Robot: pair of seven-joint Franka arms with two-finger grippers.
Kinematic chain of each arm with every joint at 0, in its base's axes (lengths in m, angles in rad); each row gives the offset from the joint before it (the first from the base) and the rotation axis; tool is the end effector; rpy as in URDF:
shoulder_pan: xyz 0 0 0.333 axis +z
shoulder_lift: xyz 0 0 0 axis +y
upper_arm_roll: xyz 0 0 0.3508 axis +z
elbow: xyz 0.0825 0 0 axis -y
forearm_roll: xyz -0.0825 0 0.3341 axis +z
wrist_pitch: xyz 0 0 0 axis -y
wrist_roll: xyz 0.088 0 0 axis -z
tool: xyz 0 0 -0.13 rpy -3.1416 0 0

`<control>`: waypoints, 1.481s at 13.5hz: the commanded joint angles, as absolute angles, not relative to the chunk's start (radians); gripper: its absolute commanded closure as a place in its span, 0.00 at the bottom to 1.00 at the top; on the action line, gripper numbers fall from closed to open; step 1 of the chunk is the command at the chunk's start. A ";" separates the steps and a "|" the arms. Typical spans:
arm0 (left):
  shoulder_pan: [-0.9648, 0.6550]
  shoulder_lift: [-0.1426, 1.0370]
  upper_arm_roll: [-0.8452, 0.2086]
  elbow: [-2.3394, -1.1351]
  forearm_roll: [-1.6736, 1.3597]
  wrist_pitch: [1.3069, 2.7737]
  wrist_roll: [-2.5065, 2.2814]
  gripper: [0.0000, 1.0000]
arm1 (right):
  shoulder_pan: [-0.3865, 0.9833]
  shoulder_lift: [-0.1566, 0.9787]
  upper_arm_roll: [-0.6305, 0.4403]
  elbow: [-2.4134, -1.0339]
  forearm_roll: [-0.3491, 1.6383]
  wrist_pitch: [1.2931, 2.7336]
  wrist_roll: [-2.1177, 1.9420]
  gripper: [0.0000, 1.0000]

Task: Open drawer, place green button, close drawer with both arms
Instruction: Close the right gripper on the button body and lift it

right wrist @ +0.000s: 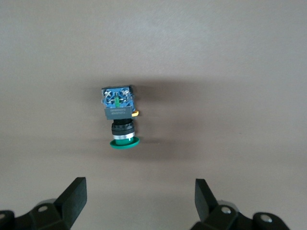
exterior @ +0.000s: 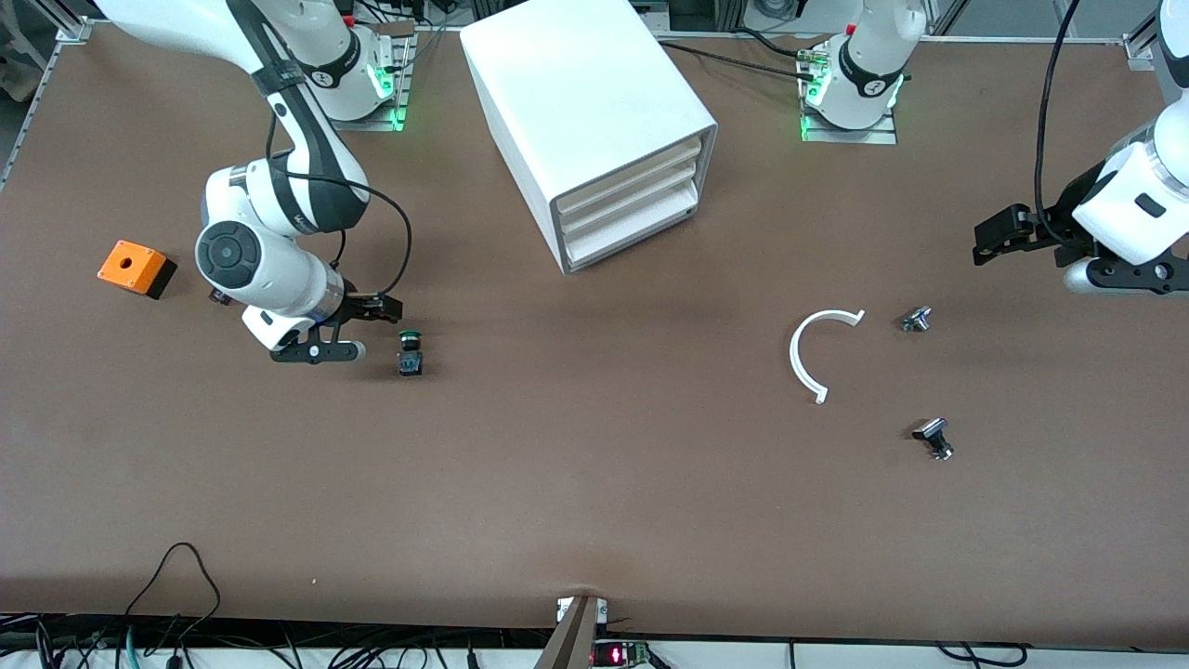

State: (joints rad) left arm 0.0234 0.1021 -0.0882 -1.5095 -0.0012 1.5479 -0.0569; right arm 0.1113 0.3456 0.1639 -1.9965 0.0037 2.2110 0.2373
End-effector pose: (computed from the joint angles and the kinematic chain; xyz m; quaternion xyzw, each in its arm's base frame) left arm 0.5335 -0.0321 0.6072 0.9995 -0.0039 -0.0319 0.0032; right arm 0.5438 0.1487 0.3234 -0.9975 -0.0147 0.0686 0.0123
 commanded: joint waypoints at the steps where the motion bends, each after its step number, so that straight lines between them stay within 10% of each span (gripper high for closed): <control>1: 0.026 0.115 -0.091 -1.483 -0.008 1.545 -0.048 0.00 | 0.133 0.363 0.170 -2.006 0.005 2.256 0.236 0.00; 20: 0.031 0.132 -0.091 -1.494 -0.032 1.551 -0.061 0.00 | 0.150 0.568 0.156 -1.922 -0.051 2.522 0.222 0.00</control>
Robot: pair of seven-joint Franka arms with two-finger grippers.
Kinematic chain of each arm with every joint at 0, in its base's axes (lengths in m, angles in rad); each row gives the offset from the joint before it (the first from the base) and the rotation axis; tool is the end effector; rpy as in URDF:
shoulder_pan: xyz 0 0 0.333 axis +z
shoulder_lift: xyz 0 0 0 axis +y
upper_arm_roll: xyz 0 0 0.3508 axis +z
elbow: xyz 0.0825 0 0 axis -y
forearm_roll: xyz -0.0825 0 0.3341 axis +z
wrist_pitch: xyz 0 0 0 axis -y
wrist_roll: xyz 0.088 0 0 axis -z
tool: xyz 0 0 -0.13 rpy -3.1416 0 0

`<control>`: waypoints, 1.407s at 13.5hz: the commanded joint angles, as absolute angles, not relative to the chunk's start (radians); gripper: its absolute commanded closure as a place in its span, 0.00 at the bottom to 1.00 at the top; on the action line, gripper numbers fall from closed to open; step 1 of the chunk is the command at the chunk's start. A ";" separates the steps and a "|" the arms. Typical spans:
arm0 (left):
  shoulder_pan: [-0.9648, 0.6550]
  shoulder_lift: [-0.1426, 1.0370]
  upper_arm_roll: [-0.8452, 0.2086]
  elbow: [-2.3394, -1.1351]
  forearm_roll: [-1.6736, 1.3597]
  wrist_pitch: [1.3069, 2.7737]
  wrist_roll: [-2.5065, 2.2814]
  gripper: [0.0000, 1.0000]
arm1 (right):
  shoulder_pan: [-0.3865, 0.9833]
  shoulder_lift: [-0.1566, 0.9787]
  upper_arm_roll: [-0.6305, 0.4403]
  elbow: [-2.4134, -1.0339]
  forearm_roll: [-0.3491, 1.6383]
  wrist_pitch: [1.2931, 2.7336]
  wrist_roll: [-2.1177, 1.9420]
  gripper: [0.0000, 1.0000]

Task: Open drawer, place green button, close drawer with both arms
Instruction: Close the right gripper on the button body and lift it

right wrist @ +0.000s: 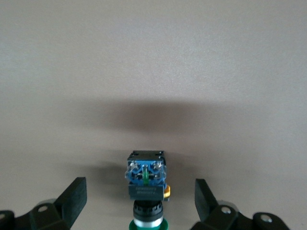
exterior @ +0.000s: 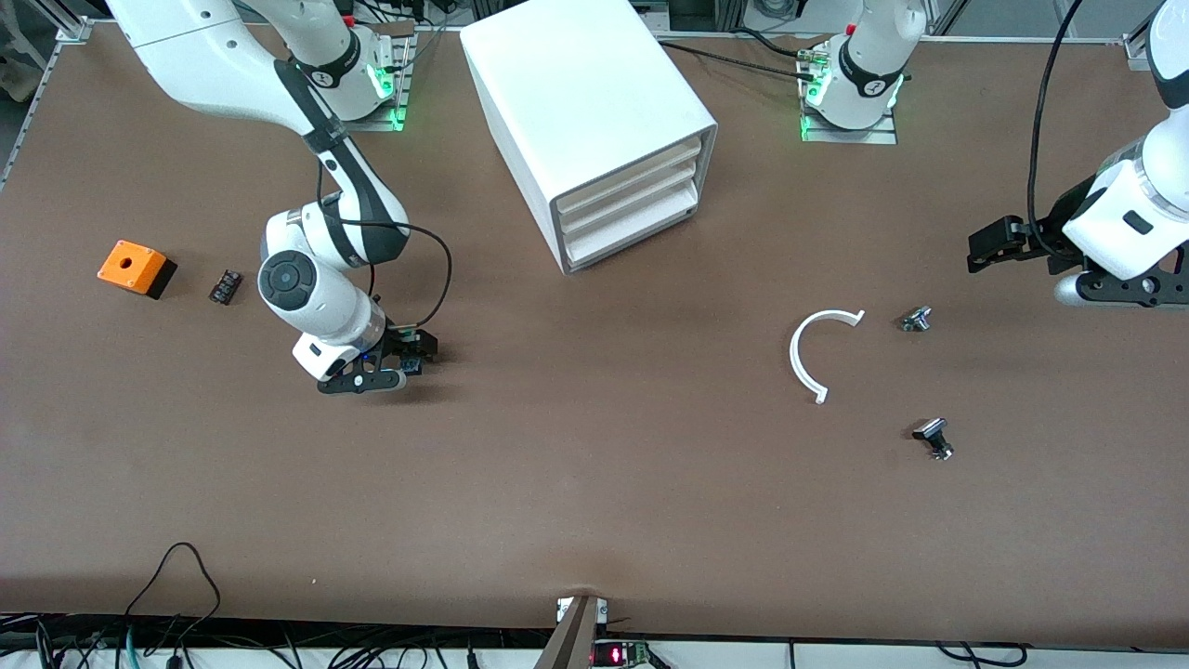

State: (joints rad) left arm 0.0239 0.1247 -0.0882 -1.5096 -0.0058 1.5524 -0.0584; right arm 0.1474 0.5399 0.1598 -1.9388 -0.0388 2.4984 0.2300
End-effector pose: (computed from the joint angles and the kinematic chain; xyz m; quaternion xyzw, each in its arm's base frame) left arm 0.5401 -0.0323 0.5954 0.9991 -0.0028 -0.0411 0.0059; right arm 0.5863 0.1781 0.2544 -0.9986 -0.0422 -0.0054 0.0315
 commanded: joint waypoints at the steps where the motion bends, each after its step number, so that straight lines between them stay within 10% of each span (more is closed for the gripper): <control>1: 0.034 0.132 -0.091 -1.494 -0.037 1.551 -0.061 0.00 | 0.150 0.571 0.156 -1.925 -0.051 2.525 0.224 0.00; 19: 0.031 0.322 -0.164 -1.678 -0.150 1.595 -0.040 0.01 | 0.146 0.609 0.156 -1.927 -0.052 2.556 0.222 0.38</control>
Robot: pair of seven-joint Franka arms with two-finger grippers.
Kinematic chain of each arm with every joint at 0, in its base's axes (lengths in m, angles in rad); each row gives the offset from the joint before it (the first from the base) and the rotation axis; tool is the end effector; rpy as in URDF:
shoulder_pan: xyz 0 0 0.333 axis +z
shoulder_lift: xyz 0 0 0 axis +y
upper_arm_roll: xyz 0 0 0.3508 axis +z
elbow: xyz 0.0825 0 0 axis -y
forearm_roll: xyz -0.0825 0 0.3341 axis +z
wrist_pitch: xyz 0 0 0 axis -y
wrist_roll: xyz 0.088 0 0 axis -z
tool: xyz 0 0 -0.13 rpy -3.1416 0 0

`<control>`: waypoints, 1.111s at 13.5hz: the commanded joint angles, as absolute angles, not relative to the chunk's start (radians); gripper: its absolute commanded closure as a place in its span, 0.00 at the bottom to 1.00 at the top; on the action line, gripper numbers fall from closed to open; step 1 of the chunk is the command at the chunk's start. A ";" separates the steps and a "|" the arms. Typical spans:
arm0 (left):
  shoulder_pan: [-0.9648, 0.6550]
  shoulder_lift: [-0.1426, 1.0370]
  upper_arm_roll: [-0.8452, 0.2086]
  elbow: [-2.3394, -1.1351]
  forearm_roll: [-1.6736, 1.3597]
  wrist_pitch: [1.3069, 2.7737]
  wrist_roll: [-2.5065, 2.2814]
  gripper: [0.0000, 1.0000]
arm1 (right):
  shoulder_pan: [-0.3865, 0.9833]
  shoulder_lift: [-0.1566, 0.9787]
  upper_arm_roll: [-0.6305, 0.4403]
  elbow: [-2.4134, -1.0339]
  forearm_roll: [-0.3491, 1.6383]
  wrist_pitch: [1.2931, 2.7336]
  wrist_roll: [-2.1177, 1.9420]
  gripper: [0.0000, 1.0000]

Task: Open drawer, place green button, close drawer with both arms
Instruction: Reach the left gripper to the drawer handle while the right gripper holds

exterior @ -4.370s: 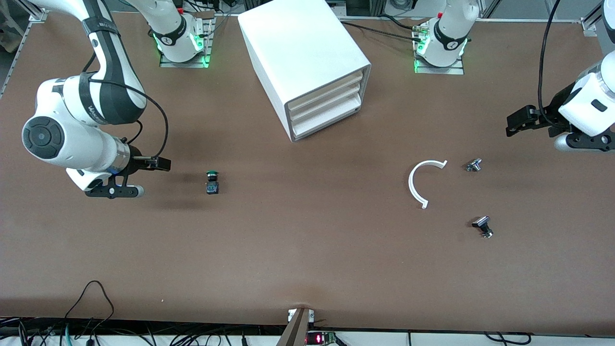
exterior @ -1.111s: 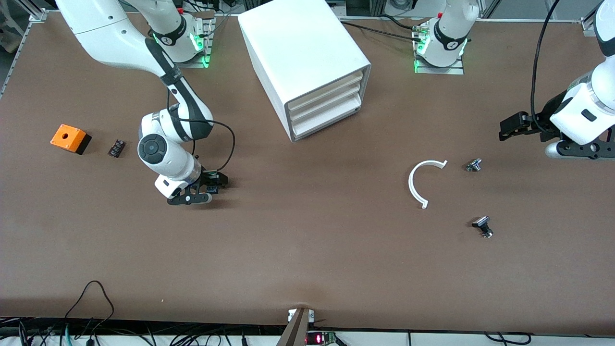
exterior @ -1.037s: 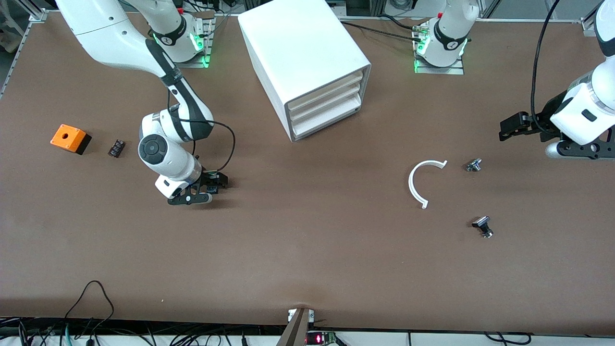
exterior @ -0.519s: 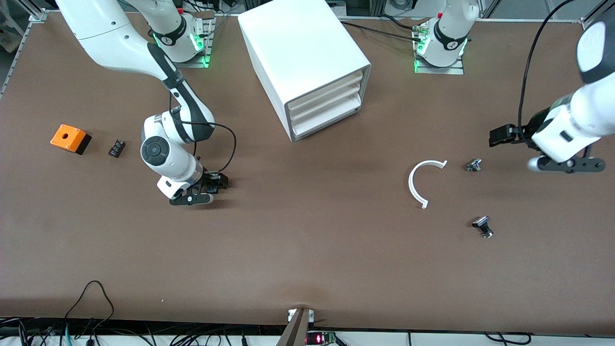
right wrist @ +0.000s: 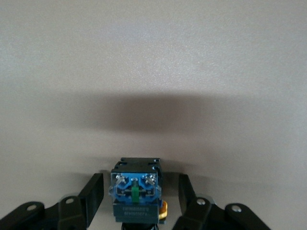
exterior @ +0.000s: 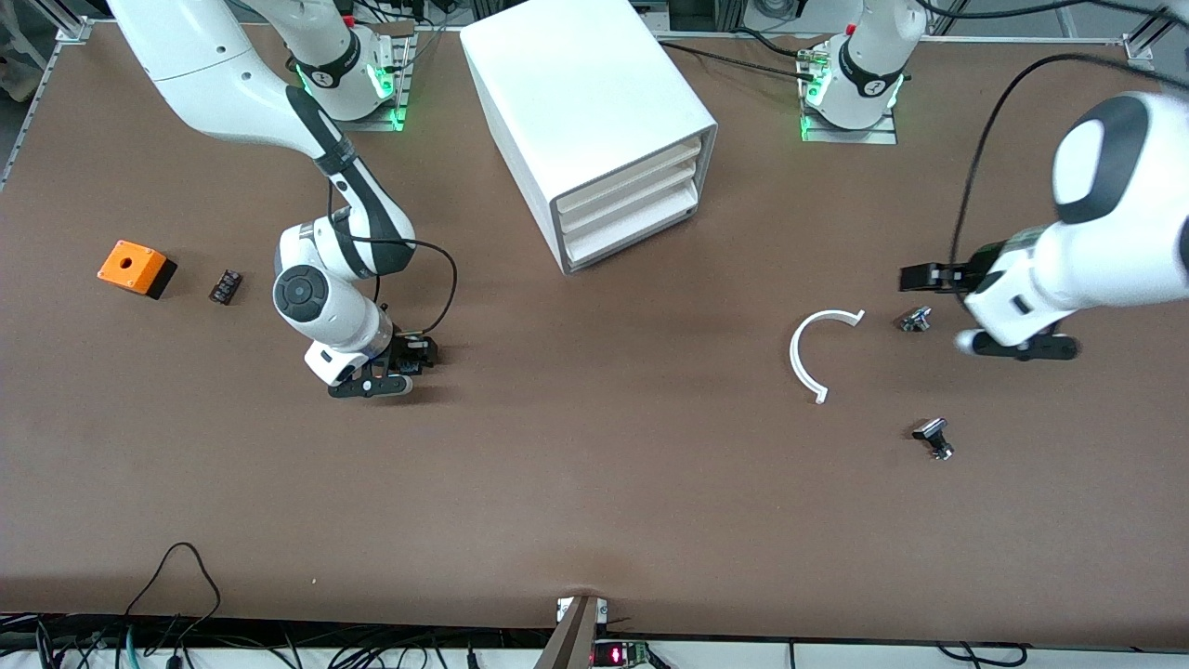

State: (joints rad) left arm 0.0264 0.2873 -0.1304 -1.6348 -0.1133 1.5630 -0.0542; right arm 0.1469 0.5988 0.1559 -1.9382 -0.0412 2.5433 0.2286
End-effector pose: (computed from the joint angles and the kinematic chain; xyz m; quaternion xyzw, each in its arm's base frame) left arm 0.5536 -0.0650 0.4584 0.9813 -0.0155 -0.1824 0.0601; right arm 0.5873 0.1764 0.2227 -0.9986 -0.0404 0.0015 0.0328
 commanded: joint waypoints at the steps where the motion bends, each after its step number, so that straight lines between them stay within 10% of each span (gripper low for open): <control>1: 0.029 0.333 -0.176 -1.702 -0.176 1.620 -0.041 0.01 | 0.146 0.609 0.156 -1.927 -0.052 2.554 0.222 0.41; 15: -0.047 0.489 -0.255 -1.939 -0.800 1.779 0.078 0.01 | 0.146 0.597 0.156 -1.905 -0.051 2.554 0.225 0.74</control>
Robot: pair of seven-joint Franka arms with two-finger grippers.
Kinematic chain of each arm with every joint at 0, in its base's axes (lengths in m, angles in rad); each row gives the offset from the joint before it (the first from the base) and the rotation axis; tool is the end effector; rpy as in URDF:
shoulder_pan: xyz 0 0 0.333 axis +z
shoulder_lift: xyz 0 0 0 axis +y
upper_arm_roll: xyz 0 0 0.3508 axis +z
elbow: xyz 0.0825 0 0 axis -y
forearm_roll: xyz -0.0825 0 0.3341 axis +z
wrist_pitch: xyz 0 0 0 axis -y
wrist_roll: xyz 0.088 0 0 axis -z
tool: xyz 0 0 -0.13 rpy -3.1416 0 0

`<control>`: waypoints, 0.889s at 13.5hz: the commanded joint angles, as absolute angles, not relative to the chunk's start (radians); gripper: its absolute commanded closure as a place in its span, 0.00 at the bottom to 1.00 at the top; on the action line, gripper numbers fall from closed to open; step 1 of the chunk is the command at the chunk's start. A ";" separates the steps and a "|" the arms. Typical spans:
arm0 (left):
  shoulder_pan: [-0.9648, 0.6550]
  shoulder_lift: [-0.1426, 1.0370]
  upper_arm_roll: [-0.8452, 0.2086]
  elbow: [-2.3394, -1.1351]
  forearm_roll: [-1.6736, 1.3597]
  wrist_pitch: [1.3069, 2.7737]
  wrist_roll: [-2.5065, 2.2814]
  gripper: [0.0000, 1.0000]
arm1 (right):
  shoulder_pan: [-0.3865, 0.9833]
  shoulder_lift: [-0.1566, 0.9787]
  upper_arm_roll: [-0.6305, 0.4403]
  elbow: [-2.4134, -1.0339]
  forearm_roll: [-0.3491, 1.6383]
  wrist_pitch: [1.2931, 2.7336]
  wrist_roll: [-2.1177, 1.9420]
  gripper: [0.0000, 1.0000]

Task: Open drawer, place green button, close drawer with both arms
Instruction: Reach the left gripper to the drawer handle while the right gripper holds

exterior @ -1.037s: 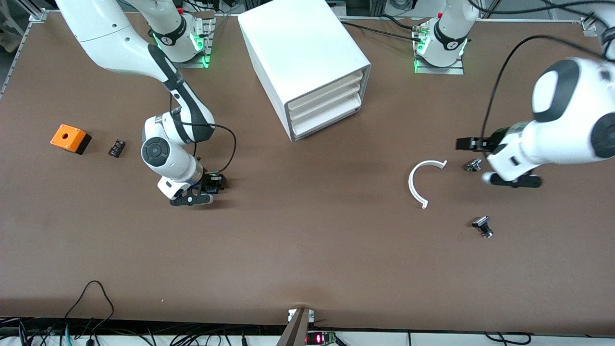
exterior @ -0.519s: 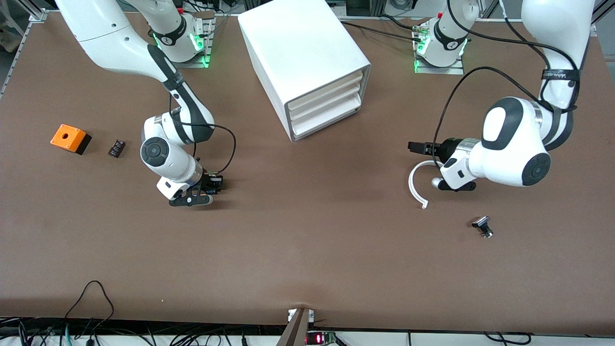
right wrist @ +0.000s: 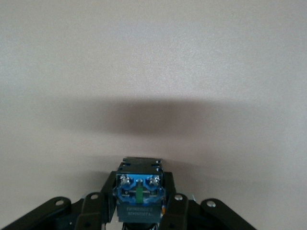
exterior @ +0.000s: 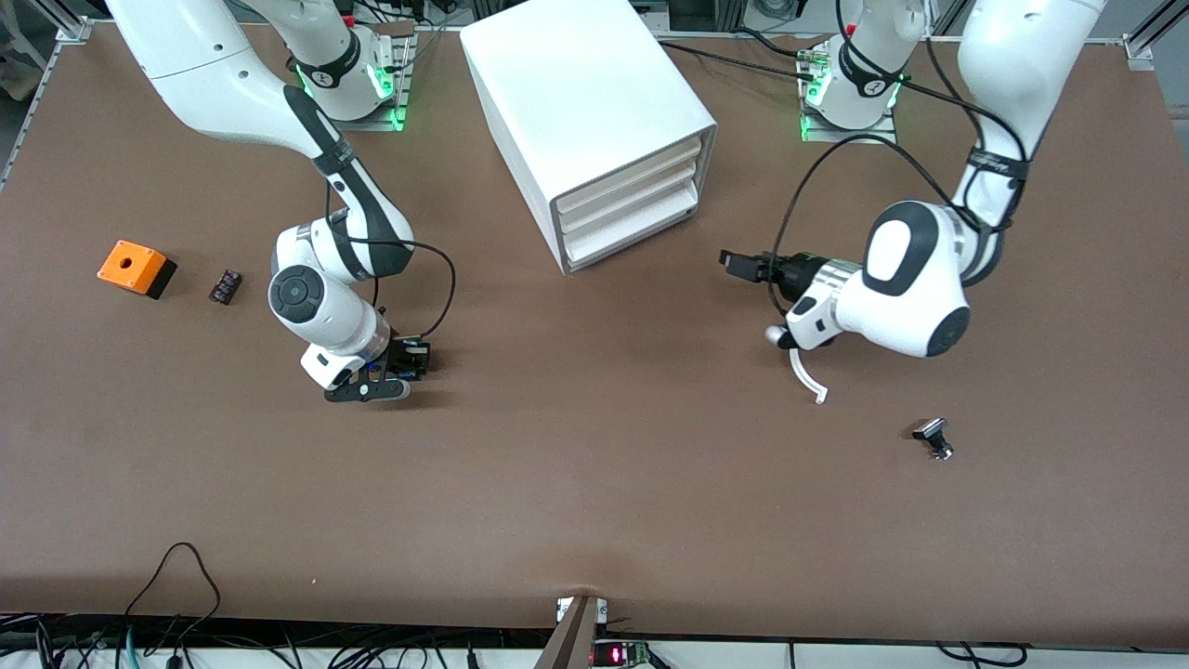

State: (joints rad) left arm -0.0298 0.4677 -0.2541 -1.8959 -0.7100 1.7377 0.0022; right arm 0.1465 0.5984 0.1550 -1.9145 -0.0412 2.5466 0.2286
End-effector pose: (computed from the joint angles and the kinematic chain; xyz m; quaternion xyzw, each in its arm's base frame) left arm 0.5027 -0.2126 0.3068 0.8860 0.0276 -0.3348 0.3196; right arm 0.5961 0.1773 0.2316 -0.9985 -0.0391 -0.0118 0.0357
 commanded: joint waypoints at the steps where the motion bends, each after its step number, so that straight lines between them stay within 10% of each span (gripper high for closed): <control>1: -0.057 0.500 -0.255 -1.960 -0.836 1.804 0.116 0.01 | 0.146 0.594 0.156 -1.904 -0.049 2.554 0.224 0.74; 7: -0.120 0.554 -0.259 -2.010 -0.960 1.858 0.325 0.01 | 0.144 0.571 0.156 -1.850 -0.040 2.519 0.227 0.75; 12: -0.166 0.592 -0.259 -2.042 -1.055 1.858 0.426 0.01 | 0.141 0.555 0.156 -1.607 -0.002 2.194 0.230 0.79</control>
